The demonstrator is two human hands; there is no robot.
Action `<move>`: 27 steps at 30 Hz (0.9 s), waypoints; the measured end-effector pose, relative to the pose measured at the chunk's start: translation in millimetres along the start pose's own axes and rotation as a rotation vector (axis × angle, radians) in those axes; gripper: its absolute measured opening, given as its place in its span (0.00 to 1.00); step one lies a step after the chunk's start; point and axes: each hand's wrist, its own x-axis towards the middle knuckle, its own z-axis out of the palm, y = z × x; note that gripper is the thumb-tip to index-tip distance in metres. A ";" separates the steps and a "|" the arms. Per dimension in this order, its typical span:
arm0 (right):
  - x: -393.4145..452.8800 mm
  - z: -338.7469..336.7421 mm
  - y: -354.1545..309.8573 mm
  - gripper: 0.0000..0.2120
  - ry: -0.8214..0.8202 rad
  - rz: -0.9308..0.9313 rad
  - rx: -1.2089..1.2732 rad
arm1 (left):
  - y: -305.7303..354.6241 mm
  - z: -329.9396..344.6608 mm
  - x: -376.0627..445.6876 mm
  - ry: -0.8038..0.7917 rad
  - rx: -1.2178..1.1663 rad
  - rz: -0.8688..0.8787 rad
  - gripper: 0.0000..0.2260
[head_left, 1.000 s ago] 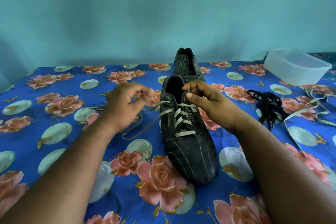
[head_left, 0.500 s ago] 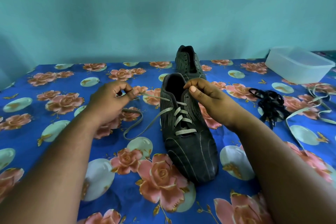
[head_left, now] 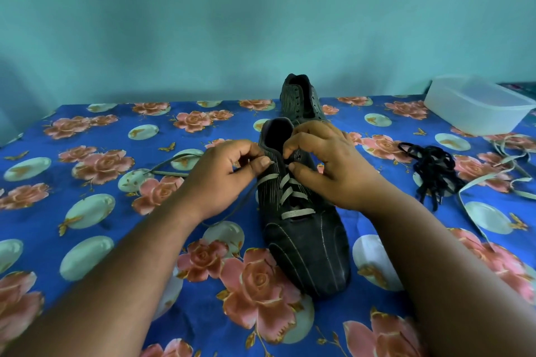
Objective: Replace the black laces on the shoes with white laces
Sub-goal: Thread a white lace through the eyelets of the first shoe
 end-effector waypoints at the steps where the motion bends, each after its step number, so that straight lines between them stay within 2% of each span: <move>1: 1.5 1.0 -1.4 0.12 -0.007 0.000 -0.048 | 1.7 0.0 0.1 -0.028 -0.033 -0.021 0.05; 3: 3.9 3.2 -1.9 0.13 -0.023 0.023 -0.110 | 3.1 -1.3 0.6 -0.072 -0.116 -0.093 0.09; 7: 6.7 5.2 -2.3 0.09 -0.083 0.111 -0.049 | 4.7 -6.8 1.0 -0.117 -0.191 -0.193 0.14; 11: 9.0 3.8 -5.0 0.03 -0.112 0.180 0.038 | 11.9 -2.7 0.4 -0.067 -0.240 -0.220 0.08; 14: 10.1 4.0 -2.3 0.06 -0.117 0.198 0.107 | 14.4 0.4 0.5 -0.012 -0.221 -0.195 0.10; 18: 12.1 6.7 -1.8 0.12 -0.092 0.237 0.189 | 14.2 1.6 2.3 -0.002 -0.297 -0.247 0.02; 23: 8.4 6.9 -0.1 0.10 -0.145 0.200 0.144 | 10.8 -1.1 3.8 -0.022 -0.380 -0.342 0.02; 27: 2.6 4.2 3.1 0.11 -0.136 0.182 0.286 | 3.9 -6.7 3.1 -0.035 -0.304 -0.323 0.05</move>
